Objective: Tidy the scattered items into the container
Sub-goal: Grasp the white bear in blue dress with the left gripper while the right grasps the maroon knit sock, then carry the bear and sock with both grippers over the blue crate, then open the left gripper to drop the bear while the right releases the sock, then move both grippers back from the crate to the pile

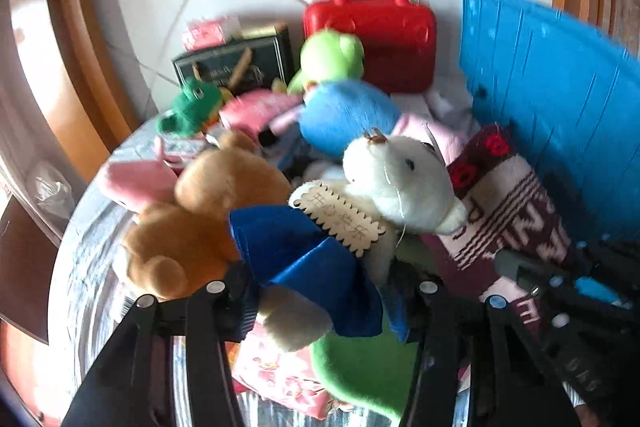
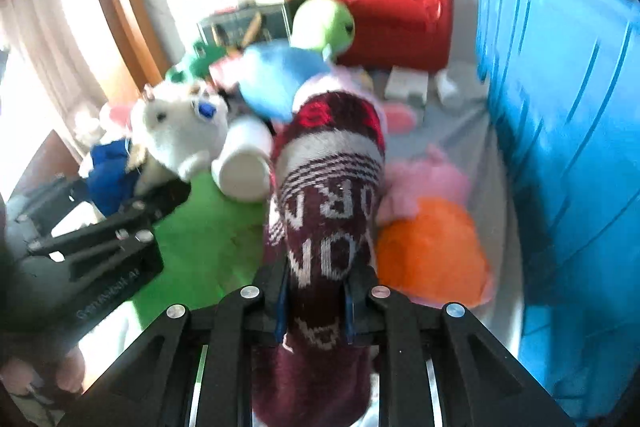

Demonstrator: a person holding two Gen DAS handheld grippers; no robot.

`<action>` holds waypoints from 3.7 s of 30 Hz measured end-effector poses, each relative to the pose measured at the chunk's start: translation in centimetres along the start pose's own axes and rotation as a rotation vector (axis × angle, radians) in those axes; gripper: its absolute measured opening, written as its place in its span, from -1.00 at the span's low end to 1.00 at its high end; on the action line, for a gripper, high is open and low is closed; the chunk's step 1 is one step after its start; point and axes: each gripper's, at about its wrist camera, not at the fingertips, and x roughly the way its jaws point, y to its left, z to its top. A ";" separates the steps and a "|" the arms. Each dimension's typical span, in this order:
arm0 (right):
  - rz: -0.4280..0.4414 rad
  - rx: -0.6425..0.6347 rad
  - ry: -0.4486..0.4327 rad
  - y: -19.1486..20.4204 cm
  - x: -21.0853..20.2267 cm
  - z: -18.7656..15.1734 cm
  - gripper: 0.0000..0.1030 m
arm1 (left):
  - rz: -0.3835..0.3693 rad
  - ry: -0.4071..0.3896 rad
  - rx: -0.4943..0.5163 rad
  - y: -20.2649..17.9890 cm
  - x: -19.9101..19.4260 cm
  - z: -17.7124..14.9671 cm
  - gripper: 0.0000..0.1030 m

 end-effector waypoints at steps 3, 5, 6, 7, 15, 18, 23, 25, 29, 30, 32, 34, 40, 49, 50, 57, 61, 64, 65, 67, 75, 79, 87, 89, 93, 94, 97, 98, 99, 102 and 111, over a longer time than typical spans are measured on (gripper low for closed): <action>-0.007 -0.023 -0.065 1.0 -2.6 1.9 -0.61 | -0.001 -0.032 -0.010 0.5 -1.9 0.8 -0.03; -0.011 -0.037 -0.102 1.7 -4.1 2.9 -0.61 | 0.004 -0.054 -0.016 0.8 -3.1 1.3 -0.03; -0.013 -0.045 -0.128 2.1 -5.0 3.4 -0.61 | 0.004 -0.066 -0.020 0.9 -3.8 1.6 -0.03; -0.014 -0.052 -0.149 2.3 -5.9 3.9 -0.61 | 0.002 -0.073 -0.025 1.1 -4.4 1.9 -0.03; -0.060 -0.096 -0.272 4.7 -12.3 6.2 -0.61 | -0.062 -0.163 -0.056 1.3 -8.8 4.2 -0.03; -0.104 -0.091 -0.313 4.6 -14.5 6.6 -0.61 | -0.102 -0.205 -0.045 0.4 -10.1 5.0 -0.03; -0.182 -0.078 -0.384 2.5 -18.8 7.3 -0.61 | -0.157 -0.259 -0.025 -2.6 -12.1 6.6 -0.03; -0.210 -0.063 -0.424 0.8 -21.1 7.5 -0.61 | -0.175 -0.272 -0.008 -4.6 -12.8 7.5 -0.03; -0.262 -0.037 -0.478 -4.3 -25.0 8.3 -0.61 | -0.212 -0.309 0.028 -9.6 -14.7 9.8 -0.03; -0.272 -0.032 -0.486 -5.9 -25.9 8.5 -0.61 | -0.230 -0.315 0.032 -11.4 -15.2 10.6 -0.03; -0.293 -0.031 -0.496 -9.2 -27.6 8.9 -0.61 | -0.250 -0.322 0.033 -14.7 -16.0 12.2 -0.03; -0.312 -0.035 -0.500 -12.4 -28.8 9.4 -0.61 | -0.260 -0.320 0.032 -18.5 -16.4 14.2 -0.03; -0.346 -0.066 -0.430 -24.2 -29.3 11.9 -0.61 | -0.300 -0.143 0.036 -29.8 -13.0 20.7 -0.03; -0.334 -0.051 -0.147 -36.3 -19.6 13.9 -0.61 | -0.147 0.321 0.138 -42.8 2.0 20.8 -0.03; -0.331 -0.046 -0.097 -37.4 -17.5 13.9 -0.61 | -0.127 0.376 0.156 -43.8 3.9 20.2 -0.03; -0.289 0.013 0.160 -43.3 -8.3 11.6 -0.61 | -0.090 0.514 0.244 -46.7 9.4 16.9 -0.03; -0.296 0.030 0.295 -44.6 -5.4 9.9 -0.61 | -0.121 0.560 0.255 -47.5 10.0 15.4 0.09; -0.297 0.031 0.319 -44.7 -5.0 9.5 -0.61 | -0.115 0.544 0.284 -47.8 10.0 15.1 0.15; -0.302 0.027 0.320 -44.6 -5.0 9.5 -0.61 | -0.106 0.543 0.295 -48.0 10.0 14.9 0.20; -0.308 0.023 0.327 -44.6 -4.8 9.4 -0.61 | -0.090 0.547 0.307 -48.2 10.0 14.6 0.28; -0.323 0.033 0.336 -45.1 -4.7 9.3 -0.37 | -0.070 0.555 0.284 -47.3 10.8 15.4 0.28; -0.331 0.029 0.334 -45.1 -4.9 9.4 0.05 | -0.067 0.557 0.267 -46.8 10.7 15.6 0.28; -0.316 0.020 0.313 -44.8 -5.1 9.9 0.67 | -0.056 0.557 0.225 -45.9 10.6 16.1 0.28; -0.323 0.018 0.295 -44.8 -5.6 10.2 0.67 | -0.051 0.539 0.207 -45.4 10.0 16.7 0.28; -0.307 0.032 0.216 -44.6 -7.5 11.1 0.74 | -0.048 0.435 0.137 -43.4 6.8 18.5 0.28; -0.303 0.033 0.175 -44.4 -8.4 11.5 0.76 | -0.055 0.406 0.117 -42.7 5.7 18.9 0.28; -0.279 0.030 0.072 -43.4 -11.3 12.3 0.91 | -0.067 0.327 0.092 -41.1 2.3 19.8 0.28; -0.279 0.016 0.034 -42.7 -12.5 12.5 0.92 | -0.065 0.294 0.089 -40.6 1.1 20.0 0.28; -0.269 0.004 -0.006 -42.0 -13.9 12.8 0.92 | -0.057 0.254 0.084 -40.0 -0.4 20.2 0.28; -0.233 -0.018 -0.117 -39.8 -18.2 13.2 0.99 | -0.048 0.138 0.059 -37.7 -5.3 20.4 0.28; -0.072 -0.025 -0.342 -31.8 -28.3 12.2 1.00 | 0.026 -0.111 -0.113 -27.0 -16.0 17.4 0.68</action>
